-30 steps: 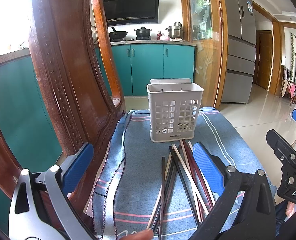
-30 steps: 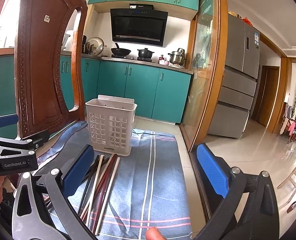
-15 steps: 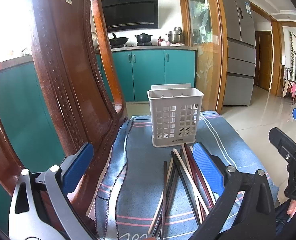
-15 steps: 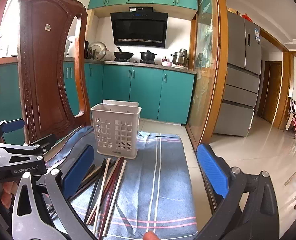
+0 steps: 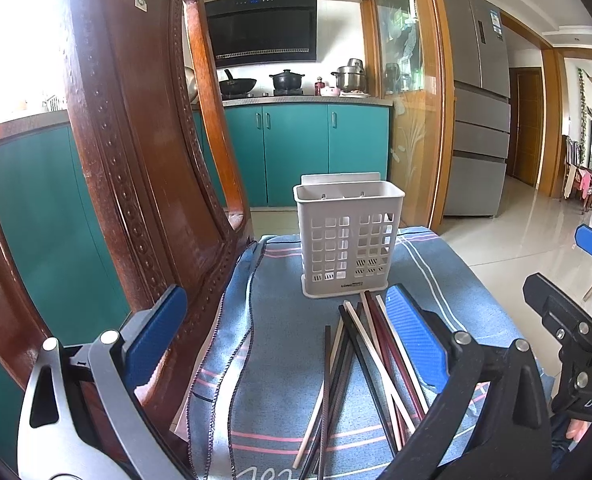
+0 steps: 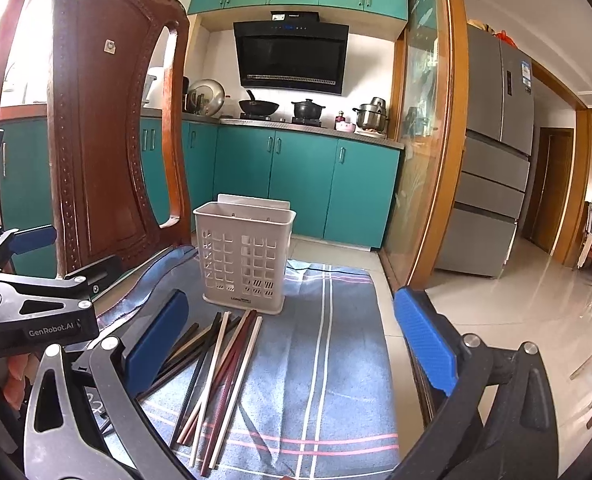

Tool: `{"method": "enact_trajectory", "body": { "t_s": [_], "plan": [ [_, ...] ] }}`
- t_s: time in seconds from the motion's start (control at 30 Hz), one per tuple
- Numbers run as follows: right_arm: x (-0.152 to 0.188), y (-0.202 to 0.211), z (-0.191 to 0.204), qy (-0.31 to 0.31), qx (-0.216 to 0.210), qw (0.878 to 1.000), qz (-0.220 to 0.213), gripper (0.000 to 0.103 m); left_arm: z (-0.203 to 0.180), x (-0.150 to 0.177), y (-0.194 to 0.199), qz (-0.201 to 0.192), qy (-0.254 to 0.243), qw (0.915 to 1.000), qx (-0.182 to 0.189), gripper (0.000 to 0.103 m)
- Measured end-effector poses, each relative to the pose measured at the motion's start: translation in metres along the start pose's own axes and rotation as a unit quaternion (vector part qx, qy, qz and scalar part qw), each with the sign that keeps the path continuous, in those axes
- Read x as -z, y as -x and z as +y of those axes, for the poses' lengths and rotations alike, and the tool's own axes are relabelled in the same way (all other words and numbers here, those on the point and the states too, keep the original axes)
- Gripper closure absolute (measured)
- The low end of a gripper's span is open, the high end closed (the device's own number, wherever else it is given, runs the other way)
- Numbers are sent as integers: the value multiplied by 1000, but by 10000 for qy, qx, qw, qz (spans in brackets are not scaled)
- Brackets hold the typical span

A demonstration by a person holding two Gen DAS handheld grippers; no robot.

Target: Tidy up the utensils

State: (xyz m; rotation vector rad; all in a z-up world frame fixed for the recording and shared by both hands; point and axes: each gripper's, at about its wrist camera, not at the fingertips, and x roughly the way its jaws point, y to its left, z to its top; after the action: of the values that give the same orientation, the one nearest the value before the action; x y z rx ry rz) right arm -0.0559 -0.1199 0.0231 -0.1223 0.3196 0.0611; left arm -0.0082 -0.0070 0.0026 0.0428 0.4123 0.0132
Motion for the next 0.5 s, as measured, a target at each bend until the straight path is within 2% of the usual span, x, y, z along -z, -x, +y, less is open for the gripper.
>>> {"method": "enact_trajectory", "body": {
  "t_s": [0.23, 0.37, 0.5],
  "plan": [
    [0, -4, -4, -135, -74, 9998, 112, 3, 1, 0, 0, 21, 52, 10000, -3, 5],
    [3, -11, -7, -241, -62, 9992, 310, 17, 3, 2, -7, 182, 79, 9997, -121, 8],
    [8, -23, -12, -376, -122, 9973, 625, 22, 6, 4, -14, 413, 188, 9989, -80, 12]
  ]
}}
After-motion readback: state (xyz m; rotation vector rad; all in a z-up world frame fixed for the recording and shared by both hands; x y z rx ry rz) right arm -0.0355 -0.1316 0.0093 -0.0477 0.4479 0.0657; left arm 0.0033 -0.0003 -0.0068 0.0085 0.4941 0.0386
